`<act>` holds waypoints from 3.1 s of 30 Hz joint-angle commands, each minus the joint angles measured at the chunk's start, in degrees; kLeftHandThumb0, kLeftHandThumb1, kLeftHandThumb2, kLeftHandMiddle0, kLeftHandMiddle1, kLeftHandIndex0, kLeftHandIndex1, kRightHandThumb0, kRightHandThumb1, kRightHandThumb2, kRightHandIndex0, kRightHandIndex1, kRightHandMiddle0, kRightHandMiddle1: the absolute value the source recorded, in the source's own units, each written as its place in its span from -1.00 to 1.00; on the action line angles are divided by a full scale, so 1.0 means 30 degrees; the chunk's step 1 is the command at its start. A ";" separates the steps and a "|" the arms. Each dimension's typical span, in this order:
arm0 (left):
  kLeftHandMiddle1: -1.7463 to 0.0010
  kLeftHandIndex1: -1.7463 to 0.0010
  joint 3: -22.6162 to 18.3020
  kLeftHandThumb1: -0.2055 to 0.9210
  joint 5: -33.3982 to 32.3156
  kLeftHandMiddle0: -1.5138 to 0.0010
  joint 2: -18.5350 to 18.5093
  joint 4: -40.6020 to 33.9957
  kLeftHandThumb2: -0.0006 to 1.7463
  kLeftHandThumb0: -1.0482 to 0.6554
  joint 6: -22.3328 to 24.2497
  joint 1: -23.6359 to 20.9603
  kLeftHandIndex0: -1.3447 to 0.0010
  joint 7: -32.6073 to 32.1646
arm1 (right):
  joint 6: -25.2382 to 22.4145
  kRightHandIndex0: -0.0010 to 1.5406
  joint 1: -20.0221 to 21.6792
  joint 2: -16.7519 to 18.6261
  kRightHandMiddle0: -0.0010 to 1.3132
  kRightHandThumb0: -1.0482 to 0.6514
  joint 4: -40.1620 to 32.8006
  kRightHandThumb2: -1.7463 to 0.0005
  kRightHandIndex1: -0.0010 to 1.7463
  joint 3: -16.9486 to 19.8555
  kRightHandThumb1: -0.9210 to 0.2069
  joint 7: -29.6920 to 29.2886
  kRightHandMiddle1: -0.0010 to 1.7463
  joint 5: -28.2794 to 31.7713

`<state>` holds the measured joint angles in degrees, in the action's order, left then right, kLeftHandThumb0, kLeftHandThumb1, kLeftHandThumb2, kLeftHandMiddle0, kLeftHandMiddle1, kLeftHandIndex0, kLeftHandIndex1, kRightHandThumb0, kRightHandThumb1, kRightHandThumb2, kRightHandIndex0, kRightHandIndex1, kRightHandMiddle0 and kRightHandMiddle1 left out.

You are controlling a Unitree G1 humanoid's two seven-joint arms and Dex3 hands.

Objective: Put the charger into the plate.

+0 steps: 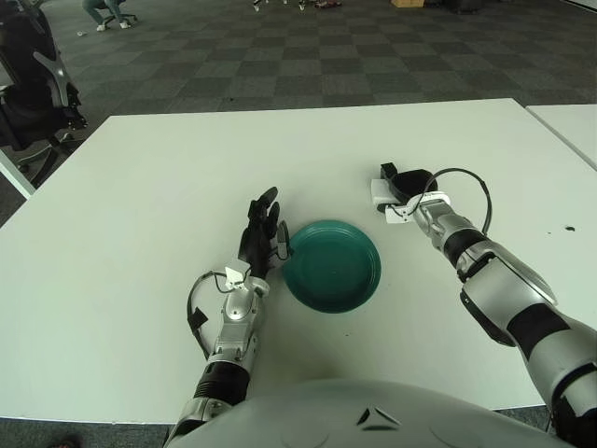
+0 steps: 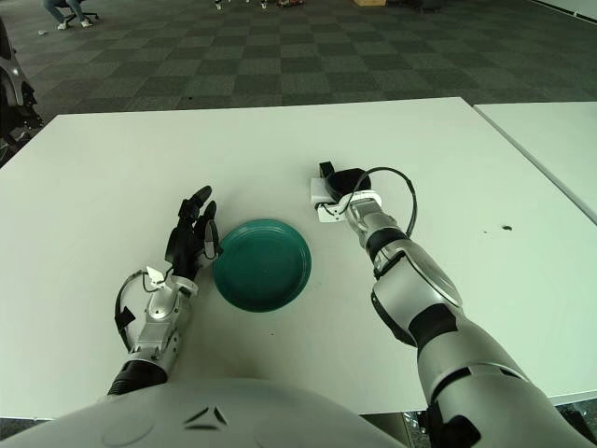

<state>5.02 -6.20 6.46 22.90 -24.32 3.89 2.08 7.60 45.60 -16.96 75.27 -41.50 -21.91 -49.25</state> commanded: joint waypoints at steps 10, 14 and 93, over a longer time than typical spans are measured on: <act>1.00 0.32 -0.0382 1.00 -0.0368 0.67 0.1552 0.2898 0.13 -0.69 -0.0341 0.1641 1.00 -0.0322 | 0.0601 0.58 -0.1017 -0.0202 -0.30 -0.26 0.1348 -0.22 1.00 0.0255 -0.28 0.0801 1.00 0.0217; 1.00 0.31 -0.0311 1.00 -0.0237 0.67 0.1461 0.2794 0.13 -0.69 -0.0320 0.1681 1.00 -0.0374 | 0.0469 0.60 0.0080 -0.0085 -0.25 -0.27 0.1265 -0.27 1.00 0.0743 -0.21 0.1135 1.00 0.0534; 0.98 0.05 -0.1741 1.00 0.0076 0.82 0.1015 0.4358 0.09 -0.90 -0.1236 0.1587 0.99 0.0011 | 0.7668 0.35 -0.5418 -0.3368 -0.18 -0.26 -2.1903 -0.14 1.00 -0.0087 -0.26 1.1247 0.87 -0.2041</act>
<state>0.20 -5.73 6.68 28.53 -29.32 -0.61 3.24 29.37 29.29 -26.45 10.83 -41.16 10.96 -53.88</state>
